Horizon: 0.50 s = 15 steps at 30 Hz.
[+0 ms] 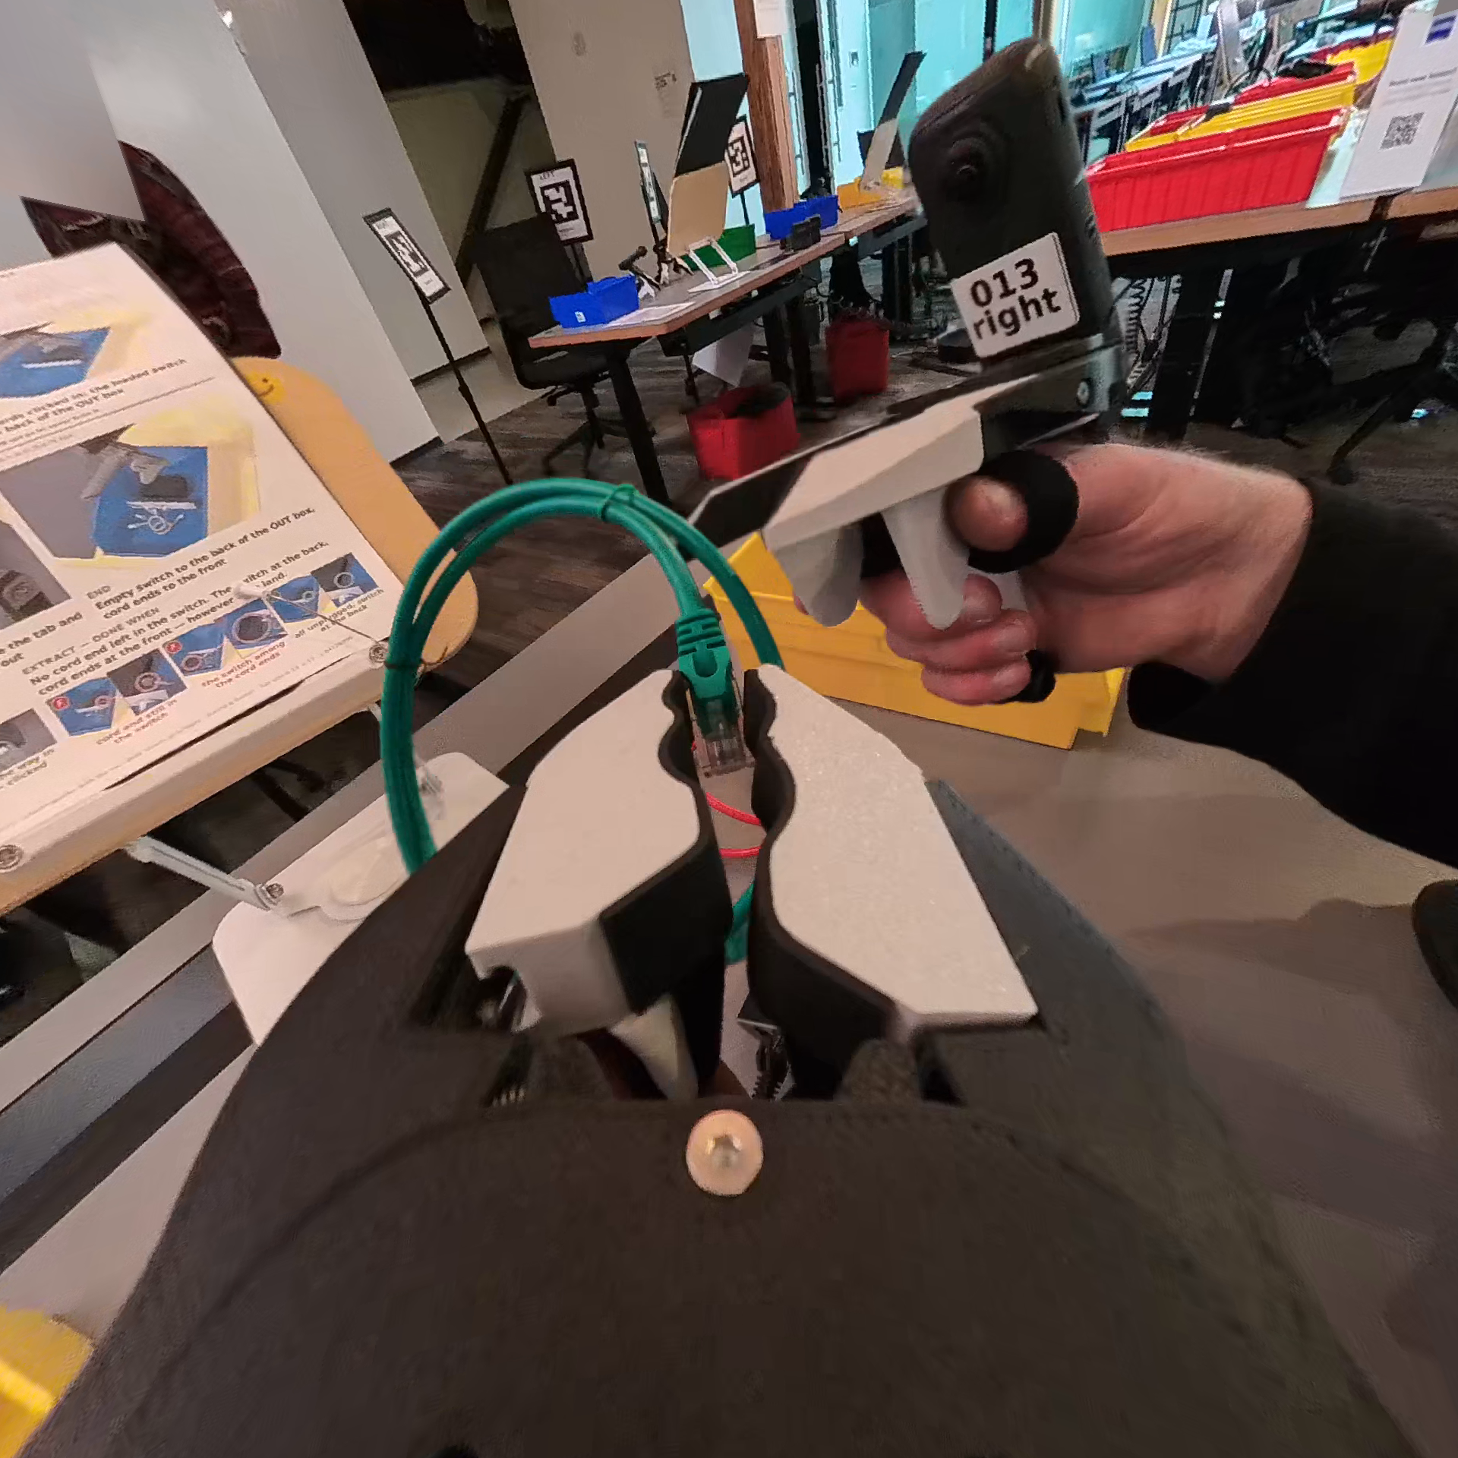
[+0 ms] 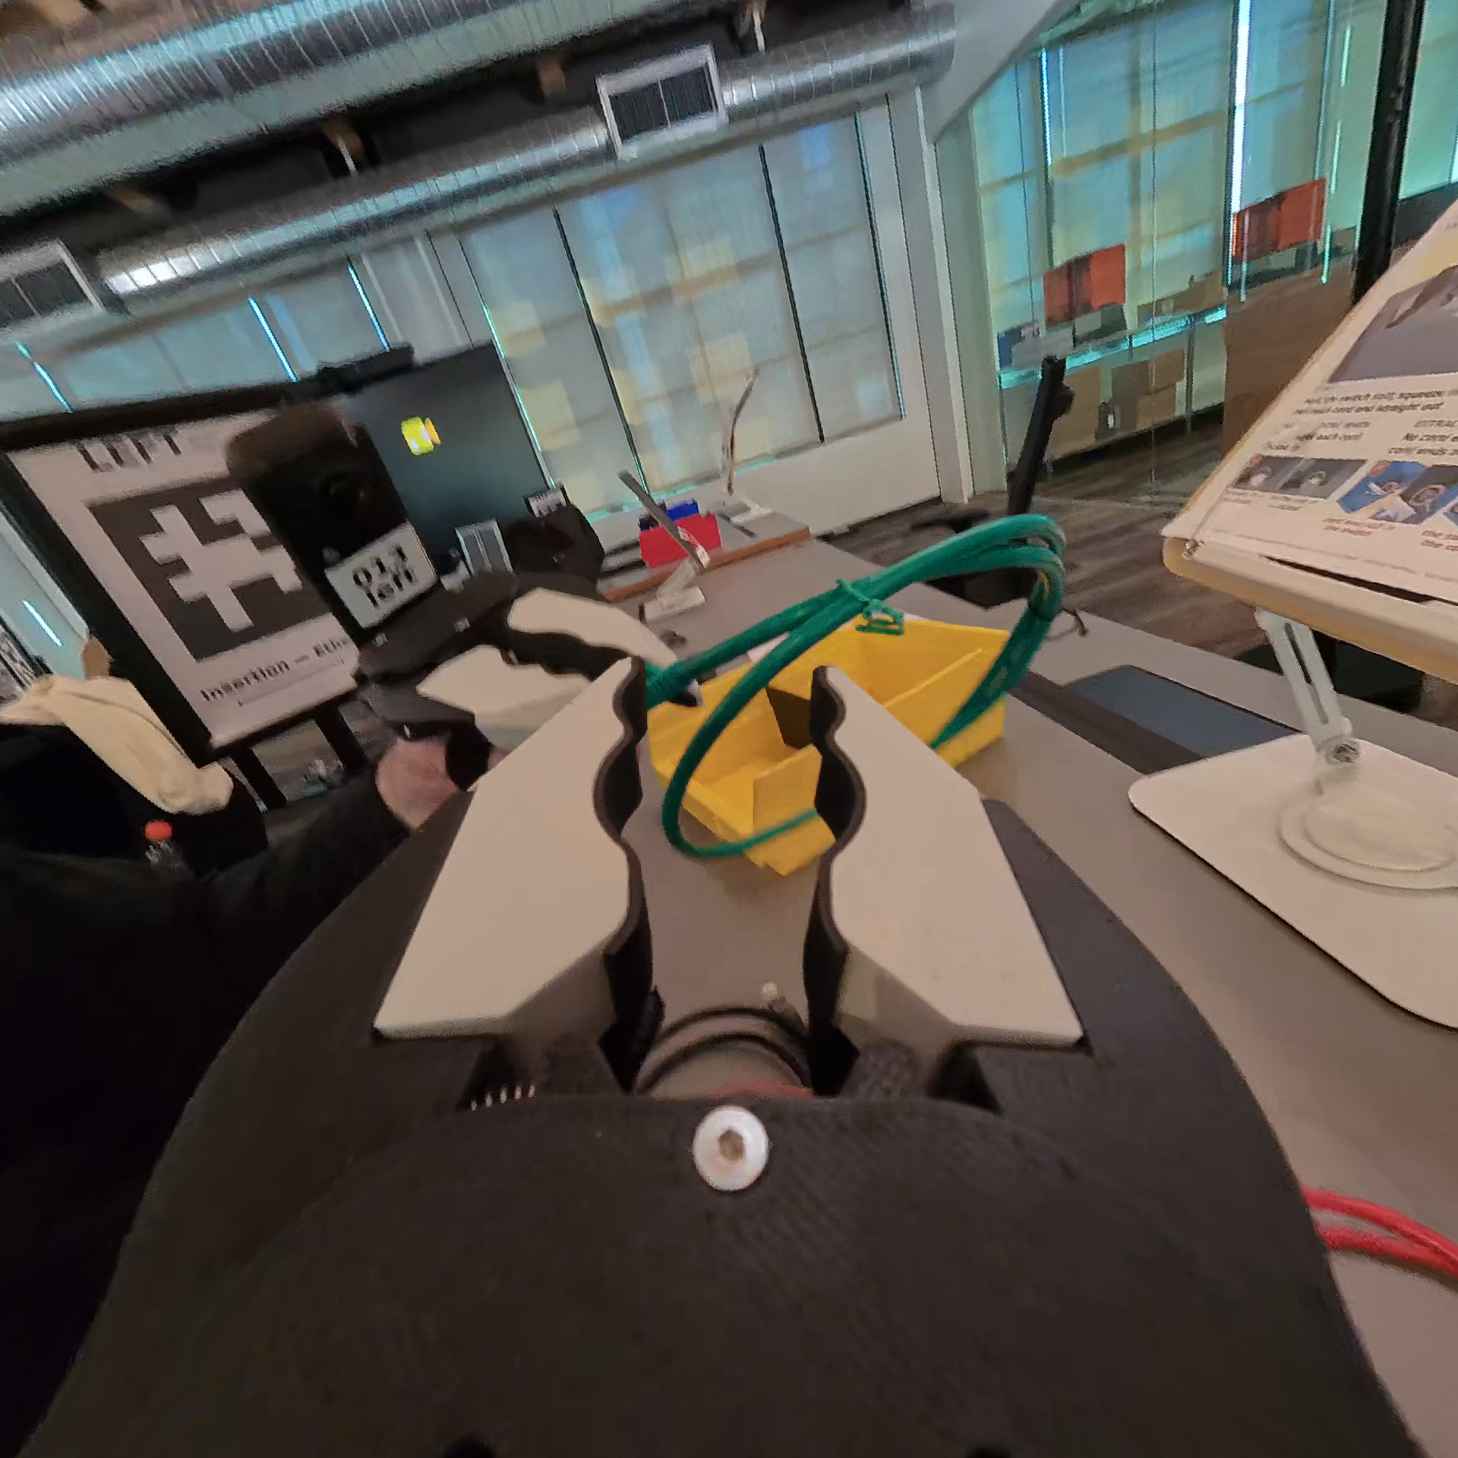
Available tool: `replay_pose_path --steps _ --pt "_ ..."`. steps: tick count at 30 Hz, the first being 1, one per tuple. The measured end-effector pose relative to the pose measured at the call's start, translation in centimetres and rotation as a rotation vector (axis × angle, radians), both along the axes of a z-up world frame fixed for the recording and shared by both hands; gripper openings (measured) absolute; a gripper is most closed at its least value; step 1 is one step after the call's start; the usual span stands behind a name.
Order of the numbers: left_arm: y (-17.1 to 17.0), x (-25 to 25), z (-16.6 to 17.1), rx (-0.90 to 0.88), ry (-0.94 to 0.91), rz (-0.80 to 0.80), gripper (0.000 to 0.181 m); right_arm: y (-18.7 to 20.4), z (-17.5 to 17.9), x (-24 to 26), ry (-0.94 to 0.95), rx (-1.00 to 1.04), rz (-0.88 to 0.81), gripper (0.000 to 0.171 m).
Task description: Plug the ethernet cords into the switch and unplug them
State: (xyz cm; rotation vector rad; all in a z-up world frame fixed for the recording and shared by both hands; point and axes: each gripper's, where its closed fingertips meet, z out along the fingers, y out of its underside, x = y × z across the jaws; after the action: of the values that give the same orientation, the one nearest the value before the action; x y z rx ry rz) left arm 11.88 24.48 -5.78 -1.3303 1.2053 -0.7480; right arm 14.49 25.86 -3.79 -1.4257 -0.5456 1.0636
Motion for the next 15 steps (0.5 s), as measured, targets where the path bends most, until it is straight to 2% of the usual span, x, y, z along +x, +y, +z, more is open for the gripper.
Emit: replay_pose_path --steps 3,7,10,15 --pt "0.3 -0.5 0.0 -0.003 0.045 0.000 0.007 -0.2 -1.5 0.4 -0.170 -0.009 -0.025 0.041" --pt "0.3 -0.8 -0.2 -0.007 0.106 -0.005 0.007 -2.1 0.5 0.5 -0.281 0.214 -0.044 0.041" --pt "0.2 -0.8 -0.5 -0.013 0.152 -0.018 0.007 -3.9 2.1 -0.4 -0.358 0.391 -0.050 0.033" --pt "-0.4 -0.5 -0.6 -0.035 0.198 -0.067 0.007 -5.3 1.4 -2.9 -0.606 0.589 -0.070 0.034"
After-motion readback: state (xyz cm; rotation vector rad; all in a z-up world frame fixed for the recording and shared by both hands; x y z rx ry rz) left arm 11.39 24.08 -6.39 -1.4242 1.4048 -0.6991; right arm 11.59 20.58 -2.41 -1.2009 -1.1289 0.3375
